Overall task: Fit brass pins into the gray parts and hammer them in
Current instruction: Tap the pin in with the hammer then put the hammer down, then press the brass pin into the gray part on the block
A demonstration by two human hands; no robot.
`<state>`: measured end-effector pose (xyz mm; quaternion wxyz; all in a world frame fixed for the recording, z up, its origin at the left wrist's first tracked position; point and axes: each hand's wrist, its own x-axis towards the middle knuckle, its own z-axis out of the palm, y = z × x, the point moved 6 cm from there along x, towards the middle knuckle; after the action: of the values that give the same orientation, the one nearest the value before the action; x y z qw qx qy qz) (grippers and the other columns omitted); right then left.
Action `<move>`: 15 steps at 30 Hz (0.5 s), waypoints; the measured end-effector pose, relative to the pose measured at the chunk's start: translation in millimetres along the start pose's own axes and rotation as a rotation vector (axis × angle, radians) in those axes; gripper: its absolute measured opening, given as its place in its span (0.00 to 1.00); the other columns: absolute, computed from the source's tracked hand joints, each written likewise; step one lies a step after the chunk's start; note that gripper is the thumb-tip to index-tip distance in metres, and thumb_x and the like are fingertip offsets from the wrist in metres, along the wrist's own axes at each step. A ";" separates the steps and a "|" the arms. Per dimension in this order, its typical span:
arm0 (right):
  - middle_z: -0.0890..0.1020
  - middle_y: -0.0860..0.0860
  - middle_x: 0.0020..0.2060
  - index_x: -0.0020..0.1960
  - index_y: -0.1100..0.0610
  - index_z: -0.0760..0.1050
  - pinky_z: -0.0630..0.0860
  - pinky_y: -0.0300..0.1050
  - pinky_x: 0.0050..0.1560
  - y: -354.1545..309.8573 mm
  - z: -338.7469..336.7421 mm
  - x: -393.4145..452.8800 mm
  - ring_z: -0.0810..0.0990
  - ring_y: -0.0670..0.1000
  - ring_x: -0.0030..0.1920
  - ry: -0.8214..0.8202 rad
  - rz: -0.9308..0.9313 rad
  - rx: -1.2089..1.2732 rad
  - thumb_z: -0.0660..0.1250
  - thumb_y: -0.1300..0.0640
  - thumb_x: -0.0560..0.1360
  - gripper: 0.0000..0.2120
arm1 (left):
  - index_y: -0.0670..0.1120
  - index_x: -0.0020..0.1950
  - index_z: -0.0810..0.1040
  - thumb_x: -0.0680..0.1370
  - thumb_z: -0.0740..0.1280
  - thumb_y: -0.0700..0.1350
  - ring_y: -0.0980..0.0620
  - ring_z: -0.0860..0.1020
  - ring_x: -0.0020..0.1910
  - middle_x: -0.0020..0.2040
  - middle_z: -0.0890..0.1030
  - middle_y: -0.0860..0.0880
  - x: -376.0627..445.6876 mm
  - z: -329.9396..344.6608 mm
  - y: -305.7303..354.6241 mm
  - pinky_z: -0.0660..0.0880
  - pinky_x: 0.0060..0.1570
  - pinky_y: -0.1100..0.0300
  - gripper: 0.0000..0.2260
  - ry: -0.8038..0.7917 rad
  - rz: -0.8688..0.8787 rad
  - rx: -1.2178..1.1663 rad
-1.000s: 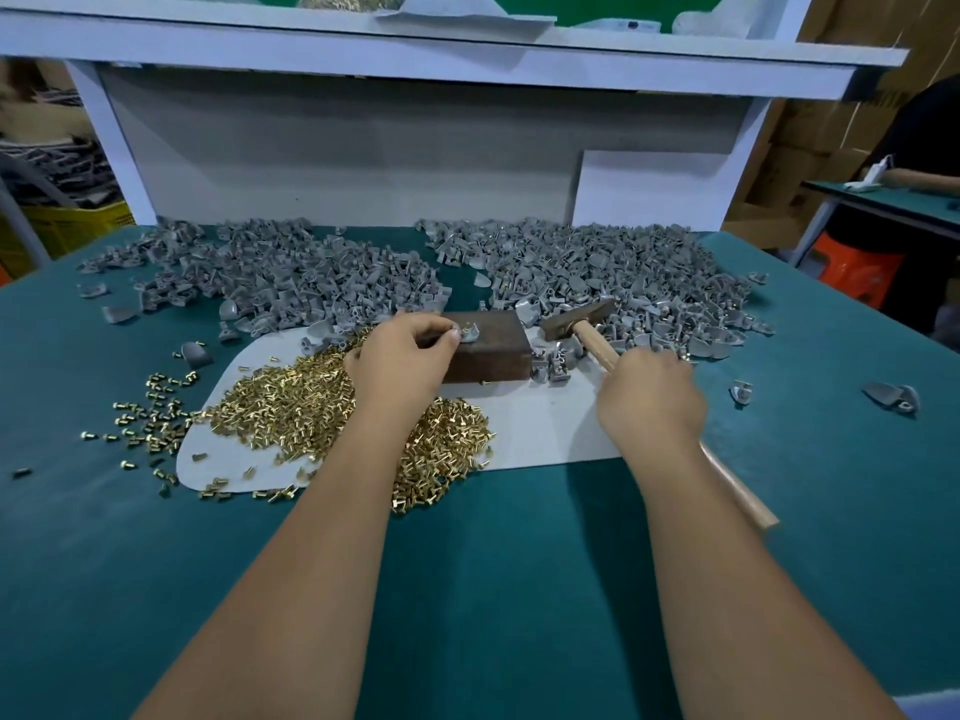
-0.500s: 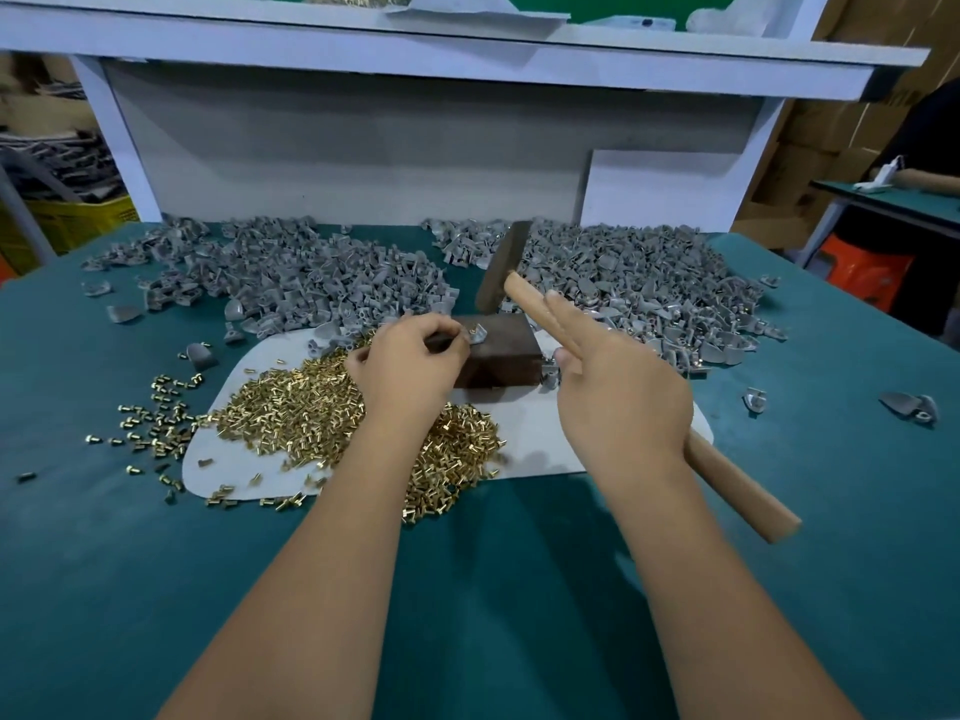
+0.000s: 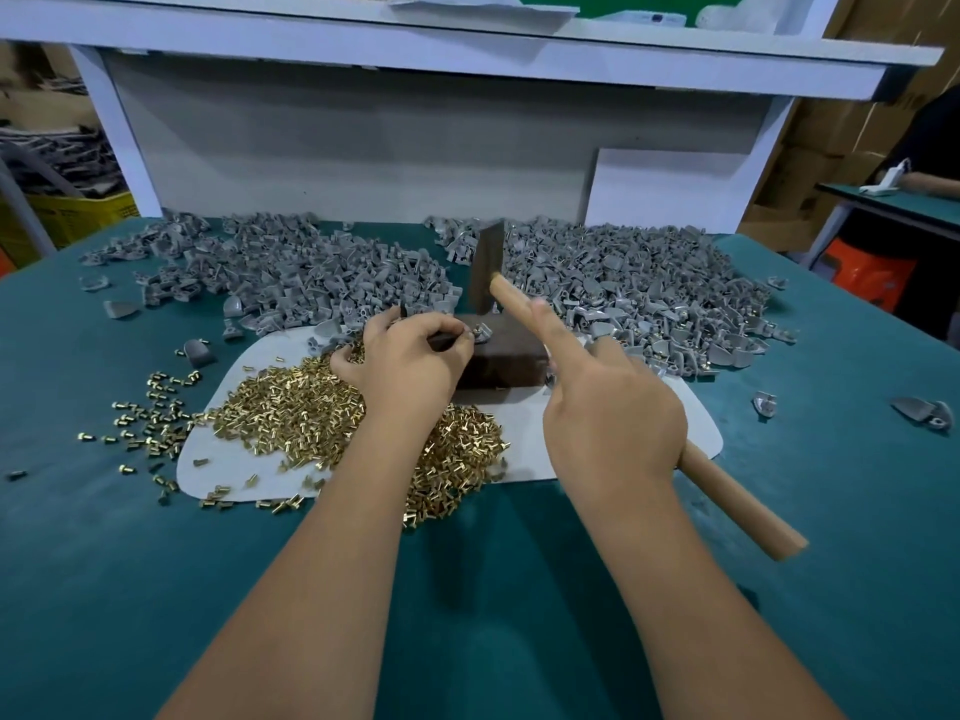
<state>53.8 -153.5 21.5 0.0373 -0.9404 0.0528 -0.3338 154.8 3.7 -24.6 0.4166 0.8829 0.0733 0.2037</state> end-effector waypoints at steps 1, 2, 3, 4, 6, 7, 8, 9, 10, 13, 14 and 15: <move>0.75 0.54 0.33 0.71 0.43 0.68 0.57 0.41 0.27 -1.3 -3.4 0.2 0.63 0.52 0.30 0.024 0.010 0.021 0.71 0.65 0.68 0.35 | 0.64 0.30 0.74 0.71 0.74 0.57 0.56 0.62 0.73 0.67 0.75 0.55 0.4 0.0 0.0 0.45 0.67 0.45 0.13 0.011 -0.003 0.011; 0.74 0.55 0.32 0.70 0.44 0.69 0.57 0.41 0.27 -2.3 -5.4 -0.8 0.63 0.52 0.29 0.051 0.011 0.022 0.72 0.66 0.67 0.35 | 0.64 0.30 0.74 0.71 0.74 0.57 0.56 0.62 0.73 0.67 0.75 0.54 0.6 0.1 -0.1 0.46 0.67 0.44 0.13 0.016 -0.004 0.018; 0.75 0.54 0.33 0.71 0.44 0.68 0.57 0.41 0.27 -2.9 -3.6 -1.3 0.63 0.52 0.29 0.037 -0.002 0.004 0.71 0.65 0.68 0.35 | 0.65 0.30 0.75 0.71 0.74 0.58 0.56 0.62 0.73 0.66 0.75 0.55 0.8 0.2 0.3 0.46 0.67 0.44 0.12 0.016 -0.003 0.015; 0.76 0.54 0.36 0.72 0.42 0.65 0.57 0.42 0.28 -2.6 0.1 -1.7 0.64 0.52 0.31 0.014 -0.012 -0.023 0.69 0.64 0.71 0.35 | 0.65 0.30 0.75 0.71 0.74 0.58 0.57 0.61 0.73 0.66 0.75 0.56 0.7 0.3 0.2 0.47 0.67 0.45 0.12 0.009 -0.001 0.004; 0.77 0.54 0.37 0.73 0.40 0.63 0.56 0.42 0.28 -0.1 4.9 -2.1 0.64 0.52 0.32 -0.013 0.006 -0.028 0.68 0.63 0.72 0.34 | 0.65 0.31 0.75 0.71 0.74 0.57 0.57 0.61 0.72 0.64 0.75 0.59 0.1 0.5 0.1 0.47 0.67 0.45 0.12 0.001 0.002 -0.013; 0.76 0.54 0.36 0.72 0.42 0.65 0.56 0.42 0.28 -0.3 2.7 -1.3 0.63 0.52 0.31 -0.005 0.014 -0.016 0.69 0.64 0.70 0.35 | 0.65 0.30 0.75 0.71 0.74 0.57 0.57 0.62 0.72 0.64 0.75 0.58 -0.2 0.4 0.3 0.47 0.67 0.44 0.12 0.008 -0.001 -0.006; 0.75 0.55 0.34 0.71 0.43 0.68 0.56 0.42 0.27 -1.1 -0.9 -1.1 0.63 0.53 0.30 0.020 0.016 -0.003 0.70 0.65 0.69 0.35 | 0.65 0.30 0.74 0.71 0.74 0.57 0.57 0.62 0.72 0.64 0.76 0.58 -0.2 0.1 0.7 0.48 0.68 0.44 0.13 0.016 -0.002 0.002; 0.75 0.55 0.34 0.71 0.44 0.68 0.56 0.42 0.28 -2.3 -2.6 -2.0 0.62 0.53 0.30 0.031 0.012 -0.004 0.70 0.66 0.69 0.35 | 0.65 0.30 0.75 0.71 0.74 0.57 0.57 0.62 0.72 0.65 0.75 0.57 -0.2 0.1 0.8 0.48 0.68 0.43 0.13 0.016 -0.002 0.005; 0.76 0.54 0.36 0.72 0.42 0.65 0.56 0.42 0.28 -3.1 0.0 -2.8 0.63 0.52 0.30 0.007 -0.003 -0.015 0.69 0.64 0.70 0.35 | 0.65 0.31 0.75 0.72 0.74 0.57 0.57 0.61 0.72 0.66 0.74 0.56 0.0 0.4 1.1 0.48 0.67 0.44 0.12 0.007 -0.001 -0.003; 0.76 0.54 0.37 0.73 0.41 0.63 0.57 0.43 0.28 -2.7 1.5 -2.6 0.64 0.52 0.31 0.007 -0.010 0.015 0.68 0.63 0.73 0.34 | 0.65 0.34 0.77 0.72 0.73 0.58 0.57 0.60 0.73 0.67 0.73 0.55 -1.1 -0.8 0.5 0.47 0.66 0.46 0.09 -0.011 -0.008 -0.009; 0.75 0.55 0.35 0.72 0.43 0.67 0.57 0.42 0.28 -3.1 -2.7 -2.0 0.63 0.52 0.30 0.043 -0.001 0.047 0.70 0.65 0.70 0.34 | 0.64 0.34 0.77 0.73 0.73 0.58 0.57 0.61 0.73 0.66 0.75 0.55 -1.2 -1.0 0.3 0.48 0.67 0.45 0.08 -0.003 -0.002 0.004; 0.74 0.55 0.32 0.70 0.46 0.70 0.57 0.41 0.27 -3.7 -8.0 -2.4 0.63 0.52 0.29 0.106 0.002 0.081 0.71 0.67 0.68 0.35 | 0.64 0.35 0.78 0.73 0.72 0.57 0.56 0.62 0.73 0.65 0.76 0.56 -1.1 -1.0 0.3 0.49 0.66 0.44 0.08 0.004 0.013 0.011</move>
<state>47.2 -149.9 26.5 0.0730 -0.9191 0.0420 -0.3849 153.4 3.9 -24.2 0.4102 0.8852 0.0697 0.2079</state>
